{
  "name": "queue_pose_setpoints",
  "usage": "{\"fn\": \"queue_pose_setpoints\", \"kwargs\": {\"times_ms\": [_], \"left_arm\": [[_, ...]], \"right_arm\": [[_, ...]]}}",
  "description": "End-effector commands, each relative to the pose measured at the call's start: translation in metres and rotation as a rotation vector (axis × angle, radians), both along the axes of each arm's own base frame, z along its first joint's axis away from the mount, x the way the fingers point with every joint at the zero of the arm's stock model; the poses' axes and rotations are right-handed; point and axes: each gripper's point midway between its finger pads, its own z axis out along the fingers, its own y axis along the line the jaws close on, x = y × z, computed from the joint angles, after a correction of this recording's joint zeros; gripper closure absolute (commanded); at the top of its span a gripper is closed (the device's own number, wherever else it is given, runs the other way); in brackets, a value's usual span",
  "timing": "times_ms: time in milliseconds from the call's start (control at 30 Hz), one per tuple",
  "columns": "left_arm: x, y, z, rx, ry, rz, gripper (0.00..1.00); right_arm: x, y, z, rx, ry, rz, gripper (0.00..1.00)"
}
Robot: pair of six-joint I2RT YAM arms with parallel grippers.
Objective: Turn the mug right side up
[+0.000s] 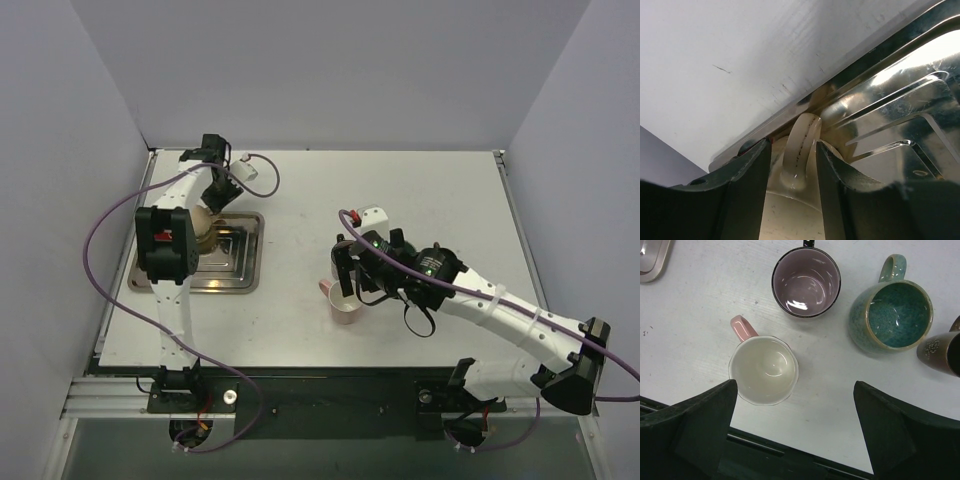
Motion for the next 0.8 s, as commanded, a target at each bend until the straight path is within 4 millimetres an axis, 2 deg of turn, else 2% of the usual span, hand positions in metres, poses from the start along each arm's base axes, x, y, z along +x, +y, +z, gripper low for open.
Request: {"fn": "queue_pose_setpoints", "kwargs": {"times_ms": [0,67,133,167,233,300,333,367,400,433,467,500,533,567,600,633,667,700,733,767], "left_arm": [[-0.007,0.001,-0.001,0.013,0.035,0.001,0.49],[-0.010,0.004,-0.007,0.020,0.055,0.006,0.54],[-0.012,0.004,-0.008,0.022,0.065,0.013,0.75],[-0.014,0.000,-0.005,-0.002,0.065,0.018,0.96],[-0.017,-0.010,0.010,-0.056,0.044,0.016,1.00],[-0.019,-0.022,0.038,-0.116,-0.005,0.022,1.00],[-0.022,-0.025,0.059,-0.137,-0.042,0.031,1.00],[-0.028,-0.040,0.073,-0.215,-0.046,0.007,1.00],[-0.034,-0.047,0.101,-0.264,-0.095,0.014,1.00],[-0.040,-0.062,0.116,-0.352,-0.103,-0.012,1.00],[-0.049,-0.070,0.148,-0.409,-0.153,-0.010,1.00],[-0.059,-0.088,0.163,-0.512,-0.150,-0.045,1.00],[-0.072,-0.101,0.194,-0.596,-0.186,-0.040,1.00],[-0.081,-0.118,0.214,-0.689,-0.194,-0.076,1.00],[-0.103,-0.141,0.245,-0.808,-0.193,-0.111,1.00],[-0.114,-0.154,0.260,-0.860,-0.191,-0.136,1.00],[-0.137,-0.174,0.287,-0.941,-0.190,-0.189,1.00],[-0.151,-0.186,0.301,-0.978,-0.191,-0.222,1.00],[-0.176,-0.205,0.323,-1.044,-0.181,-0.283,1.00],[-0.189,-0.216,0.333,-1.085,-0.159,-0.304,1.00]], "right_arm": [[0.001,-0.019,0.002,-0.031,-0.024,-0.029,0.05],[0.000,-0.020,0.001,-0.031,-0.023,-0.030,0.05],[0.001,-0.020,0.002,-0.028,-0.024,-0.031,0.05],[0.001,-0.020,0.003,-0.025,-0.026,-0.031,0.05],[0.000,-0.020,0.005,-0.017,-0.028,-0.031,0.05],[0.000,-0.019,0.012,0.002,-0.037,-0.025,0.05],[-0.001,-0.019,0.018,0.016,-0.048,-0.016,0.04],[-0.003,-0.019,0.024,0.034,-0.057,-0.013,0.04],[-0.003,-0.018,0.031,0.054,-0.070,-0.010,0.05],[-0.004,-0.015,0.042,0.094,-0.095,0.002,0.05],[-0.005,-0.011,0.047,0.122,-0.100,0.022,0.04],[-0.006,-0.004,0.061,0.193,-0.132,0.041,0.04],[-0.006,0.011,0.072,0.273,-0.149,0.077,0.04],[-0.009,0.018,0.083,0.333,-0.172,0.104,0.04],[-0.010,0.032,0.093,0.407,-0.186,0.143,0.04],[-0.014,0.042,0.101,0.451,-0.198,0.173,0.04],[-0.014,0.055,0.115,0.514,-0.221,0.207,0.04],[-0.018,0.062,0.122,0.550,-0.229,0.227,0.04],[-0.020,0.074,0.139,0.626,-0.257,0.259,0.04],[-0.023,0.080,0.147,0.670,-0.263,0.275,0.04]]}}
